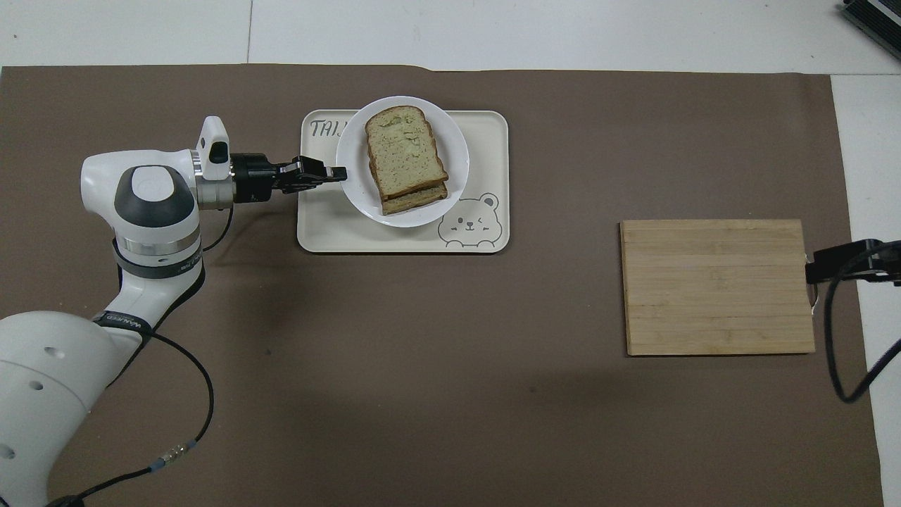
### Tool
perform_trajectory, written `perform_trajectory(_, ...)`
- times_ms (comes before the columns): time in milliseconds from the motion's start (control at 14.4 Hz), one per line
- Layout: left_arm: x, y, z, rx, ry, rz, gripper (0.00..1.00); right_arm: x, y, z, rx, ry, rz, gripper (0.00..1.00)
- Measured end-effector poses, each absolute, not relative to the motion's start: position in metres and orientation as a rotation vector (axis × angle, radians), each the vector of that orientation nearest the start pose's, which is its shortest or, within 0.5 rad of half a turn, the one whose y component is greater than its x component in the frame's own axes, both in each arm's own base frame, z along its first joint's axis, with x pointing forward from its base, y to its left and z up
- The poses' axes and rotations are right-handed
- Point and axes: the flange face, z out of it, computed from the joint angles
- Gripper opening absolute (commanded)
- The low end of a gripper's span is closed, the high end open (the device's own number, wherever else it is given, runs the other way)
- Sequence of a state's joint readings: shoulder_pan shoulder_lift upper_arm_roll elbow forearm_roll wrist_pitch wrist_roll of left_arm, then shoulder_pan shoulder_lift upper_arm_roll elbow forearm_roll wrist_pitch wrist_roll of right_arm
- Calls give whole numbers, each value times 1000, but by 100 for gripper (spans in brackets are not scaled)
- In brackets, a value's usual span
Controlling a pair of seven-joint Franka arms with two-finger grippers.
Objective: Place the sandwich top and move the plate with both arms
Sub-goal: 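Slide the plate with the left gripper farther from the robot onto the tray, then release the plate and draw the left gripper back from it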
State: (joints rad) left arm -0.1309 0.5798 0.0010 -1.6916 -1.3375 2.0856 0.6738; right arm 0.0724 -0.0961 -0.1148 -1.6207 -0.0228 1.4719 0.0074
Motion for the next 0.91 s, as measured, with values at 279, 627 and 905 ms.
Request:
perform_trajectory(279,665,-144,269,2097,9,134,0,513,-28,644,-3150,80,84,100)
perform_trajectory(627,659,-154,262,2133,-11,95,15,513,-28,644,-3150,80,84,100)
perform_trajectory(905,657,-153,260,2146,-10,83,87,513,-28,644,-3150,80,84,100)
